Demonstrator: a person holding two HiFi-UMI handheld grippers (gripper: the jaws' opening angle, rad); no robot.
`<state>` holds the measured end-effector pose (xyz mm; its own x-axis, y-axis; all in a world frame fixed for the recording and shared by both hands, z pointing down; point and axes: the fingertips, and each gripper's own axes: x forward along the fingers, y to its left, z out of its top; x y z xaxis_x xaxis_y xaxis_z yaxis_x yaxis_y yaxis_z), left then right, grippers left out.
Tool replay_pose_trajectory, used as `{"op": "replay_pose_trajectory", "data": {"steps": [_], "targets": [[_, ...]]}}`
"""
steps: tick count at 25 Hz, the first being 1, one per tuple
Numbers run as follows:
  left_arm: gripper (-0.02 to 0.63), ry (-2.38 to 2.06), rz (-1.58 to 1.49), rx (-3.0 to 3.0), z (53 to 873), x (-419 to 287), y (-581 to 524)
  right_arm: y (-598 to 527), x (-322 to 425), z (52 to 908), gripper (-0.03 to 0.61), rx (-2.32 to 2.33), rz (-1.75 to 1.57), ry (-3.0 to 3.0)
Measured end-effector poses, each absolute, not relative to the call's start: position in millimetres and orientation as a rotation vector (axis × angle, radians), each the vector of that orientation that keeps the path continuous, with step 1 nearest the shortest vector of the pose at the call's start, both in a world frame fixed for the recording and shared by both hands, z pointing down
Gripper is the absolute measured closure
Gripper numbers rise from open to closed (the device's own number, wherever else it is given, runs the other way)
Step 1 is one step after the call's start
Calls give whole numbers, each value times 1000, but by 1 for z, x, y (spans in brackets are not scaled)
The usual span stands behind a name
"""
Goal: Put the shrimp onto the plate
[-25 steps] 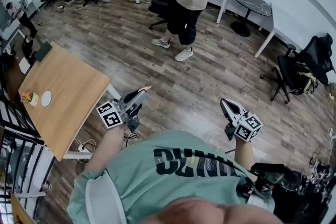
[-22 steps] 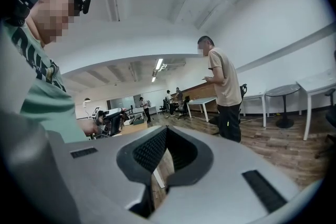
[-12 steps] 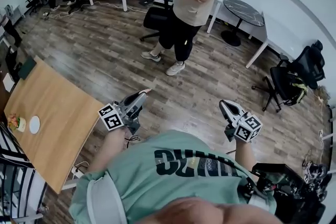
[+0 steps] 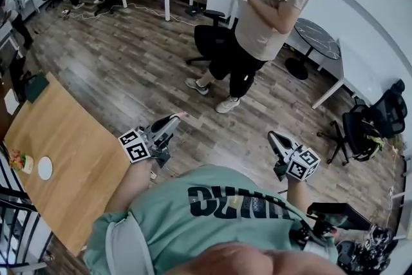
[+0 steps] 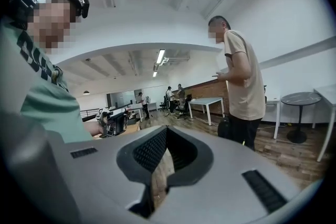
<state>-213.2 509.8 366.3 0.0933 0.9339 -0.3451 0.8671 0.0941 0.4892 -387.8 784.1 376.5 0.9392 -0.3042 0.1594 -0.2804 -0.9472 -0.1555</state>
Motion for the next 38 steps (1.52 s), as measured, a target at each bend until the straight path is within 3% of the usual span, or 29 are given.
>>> {"op": "replay_pose_trajectory", "data": {"steps": [8, 20, 29, 38], "targets": [[574, 1610, 134, 1924, 390, -150, 521, 823, -281, 399, 572, -2888, -285, 679], [574, 1271, 50, 2151, 385, -87, 657, 945, -117, 412, 572, -2718, -318, 1242], [574, 1044, 32, 2274, 395, -47, 679, 954, -23, 424, 572, -2586, -319, 1561], [574, 1011, 0, 2270, 400, 42, 647, 922, 73, 430, 572, -2583, -358, 1651]]}}
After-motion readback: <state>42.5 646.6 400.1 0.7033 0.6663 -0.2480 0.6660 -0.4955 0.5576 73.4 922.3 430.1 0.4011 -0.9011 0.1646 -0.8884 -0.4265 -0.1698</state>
